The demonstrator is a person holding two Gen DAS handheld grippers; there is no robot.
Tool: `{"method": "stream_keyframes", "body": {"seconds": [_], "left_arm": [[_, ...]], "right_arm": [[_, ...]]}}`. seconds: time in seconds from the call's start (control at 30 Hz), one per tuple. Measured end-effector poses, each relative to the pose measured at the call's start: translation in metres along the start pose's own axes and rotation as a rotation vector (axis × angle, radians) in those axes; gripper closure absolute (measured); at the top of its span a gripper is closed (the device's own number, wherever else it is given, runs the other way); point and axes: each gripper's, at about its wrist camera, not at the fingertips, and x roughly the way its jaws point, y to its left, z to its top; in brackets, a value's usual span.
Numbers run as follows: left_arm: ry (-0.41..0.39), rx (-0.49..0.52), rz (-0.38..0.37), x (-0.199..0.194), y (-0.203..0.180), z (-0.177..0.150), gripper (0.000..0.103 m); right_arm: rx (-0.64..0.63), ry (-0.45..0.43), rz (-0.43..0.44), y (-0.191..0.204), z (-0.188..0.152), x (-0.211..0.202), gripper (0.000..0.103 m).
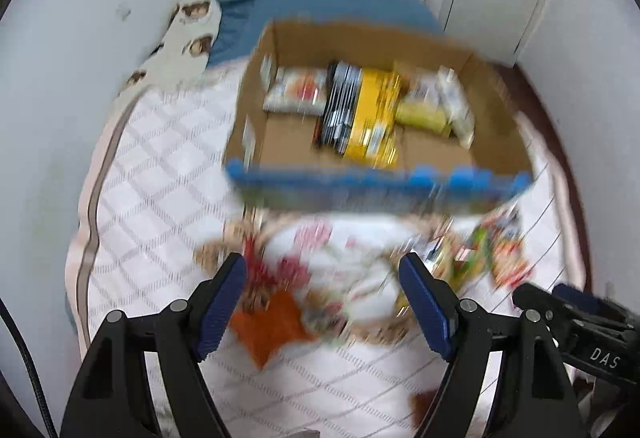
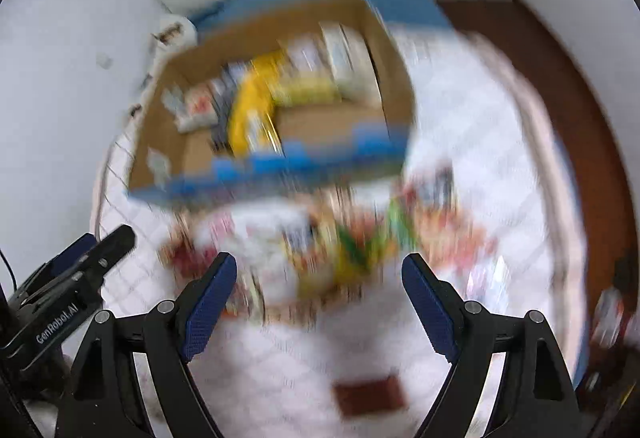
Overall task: Organize snacks
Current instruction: 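Grasp the panda-print bag with the left tool while the right grasps the brown wafer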
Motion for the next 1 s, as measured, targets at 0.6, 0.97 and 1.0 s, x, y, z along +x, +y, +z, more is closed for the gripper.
{"method": "stream_keyframes", "body": {"seconds": [0.6,0.97,1.0], "left_arm": [[0.35,0.032,0.087,0.105,-0.006,-0.123,0.025],[0.344,-0.04,-0.116,0.099,-0.039,-0.059,0.026],[0.351,-0.041,-0.146,0.102,-0.048,-0.049,0.026]], "right_arm": [[0.502,0.426,-0.071,-0.098,-0.122,0.158,0.025],[-0.066,0.193,-0.292,-0.059,-0.076,0.133,0.043],[-0.088,0.175,-0.308,-0.061,-0.069,0.131,0.043]]}}
